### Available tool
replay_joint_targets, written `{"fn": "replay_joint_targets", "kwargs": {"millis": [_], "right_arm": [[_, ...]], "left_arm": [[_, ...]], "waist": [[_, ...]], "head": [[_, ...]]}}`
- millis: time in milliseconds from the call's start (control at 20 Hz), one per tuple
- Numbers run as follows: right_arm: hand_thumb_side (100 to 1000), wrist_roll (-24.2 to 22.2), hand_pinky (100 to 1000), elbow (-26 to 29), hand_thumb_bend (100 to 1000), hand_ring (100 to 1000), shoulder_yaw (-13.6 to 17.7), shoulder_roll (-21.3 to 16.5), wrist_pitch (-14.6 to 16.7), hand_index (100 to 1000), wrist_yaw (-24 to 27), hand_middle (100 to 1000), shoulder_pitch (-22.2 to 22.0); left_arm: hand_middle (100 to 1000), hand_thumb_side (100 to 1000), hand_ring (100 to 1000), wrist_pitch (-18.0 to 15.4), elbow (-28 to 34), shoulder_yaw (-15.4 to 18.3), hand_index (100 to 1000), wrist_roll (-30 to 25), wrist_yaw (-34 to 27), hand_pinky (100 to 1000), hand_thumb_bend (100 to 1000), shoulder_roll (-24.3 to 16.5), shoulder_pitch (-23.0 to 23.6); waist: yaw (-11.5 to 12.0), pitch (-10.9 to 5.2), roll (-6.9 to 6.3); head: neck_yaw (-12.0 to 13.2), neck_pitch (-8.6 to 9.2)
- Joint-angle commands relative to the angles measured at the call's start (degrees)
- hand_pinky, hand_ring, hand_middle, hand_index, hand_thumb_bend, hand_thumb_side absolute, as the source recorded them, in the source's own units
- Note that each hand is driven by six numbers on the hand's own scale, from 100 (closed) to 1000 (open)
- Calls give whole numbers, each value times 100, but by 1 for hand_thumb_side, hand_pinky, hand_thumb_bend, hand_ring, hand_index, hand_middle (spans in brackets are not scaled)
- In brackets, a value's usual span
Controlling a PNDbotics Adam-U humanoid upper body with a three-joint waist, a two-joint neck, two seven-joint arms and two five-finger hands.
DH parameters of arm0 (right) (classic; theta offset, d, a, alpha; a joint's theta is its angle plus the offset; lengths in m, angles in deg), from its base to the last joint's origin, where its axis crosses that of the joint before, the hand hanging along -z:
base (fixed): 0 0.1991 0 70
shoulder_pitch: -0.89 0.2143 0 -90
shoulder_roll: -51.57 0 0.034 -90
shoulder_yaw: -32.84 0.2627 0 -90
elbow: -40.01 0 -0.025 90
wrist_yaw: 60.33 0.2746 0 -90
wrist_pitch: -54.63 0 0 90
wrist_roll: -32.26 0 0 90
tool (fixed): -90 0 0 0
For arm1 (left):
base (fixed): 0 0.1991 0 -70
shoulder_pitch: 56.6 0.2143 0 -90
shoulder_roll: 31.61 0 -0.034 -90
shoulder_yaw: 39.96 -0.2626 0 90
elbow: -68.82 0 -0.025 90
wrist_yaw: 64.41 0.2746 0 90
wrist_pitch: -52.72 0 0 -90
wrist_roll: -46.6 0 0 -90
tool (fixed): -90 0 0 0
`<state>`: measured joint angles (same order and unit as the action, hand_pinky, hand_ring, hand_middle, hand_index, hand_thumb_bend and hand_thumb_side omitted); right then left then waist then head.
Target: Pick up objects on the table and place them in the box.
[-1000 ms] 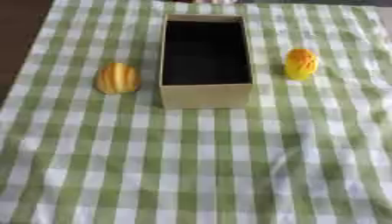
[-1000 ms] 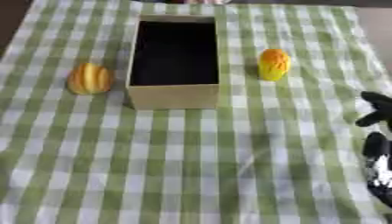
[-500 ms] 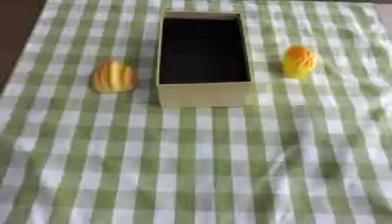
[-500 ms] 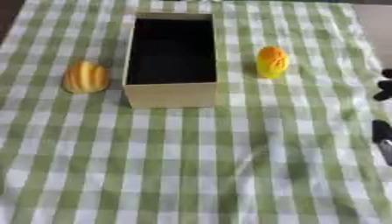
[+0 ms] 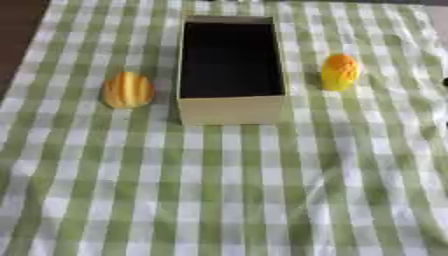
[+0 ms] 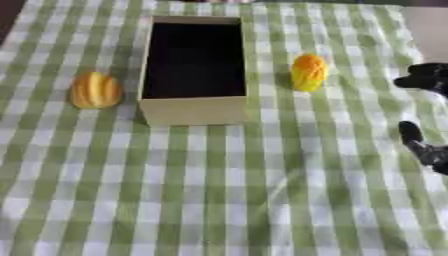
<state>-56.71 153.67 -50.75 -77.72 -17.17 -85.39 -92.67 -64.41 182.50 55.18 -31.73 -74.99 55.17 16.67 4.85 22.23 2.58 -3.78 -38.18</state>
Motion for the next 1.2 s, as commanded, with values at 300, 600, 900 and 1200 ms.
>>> {"fn": "replay_joint_targets", "kwargs": {"millis": [300, 600, 900, 1200], "right_arm": [[208, -431, 896, 44, 100, 913, -225, -379, -194, 898, -39, 807, 407], [204, -591, 899, -282, 100, 913, -349, -392, -220, 900, 112, 794, 863], [200, -606, 902, -586, 100, 915, -349, -389, -328, 901, 411, 769, 1341], [177, -682, 917, -1052, 100, 916, -259, -248, -408, 890, 401, 710, 1783]], "left_arm": [[649, 648, 645, 26, 91, -38, 846, -100, -61, 826, 100, -145, -103], [649, 647, 644, 8, 91, -72, 846, -146, -101, 827, 100, -160, -187], [648, 647, 641, 26, 91, -120, 845, -230, -106, 828, 100, -159, -245], [645, 644, 633, 4, 91, -184, 844, -340, -95, 831, 100, -191, -369]], "waist": [[91, -63, 23], [196, 5, 41], [307, 140, 97], [564, 414, 185]], "head": [[-129, 93], [-265, 152], [-383, 222], [-551, 495]]}}
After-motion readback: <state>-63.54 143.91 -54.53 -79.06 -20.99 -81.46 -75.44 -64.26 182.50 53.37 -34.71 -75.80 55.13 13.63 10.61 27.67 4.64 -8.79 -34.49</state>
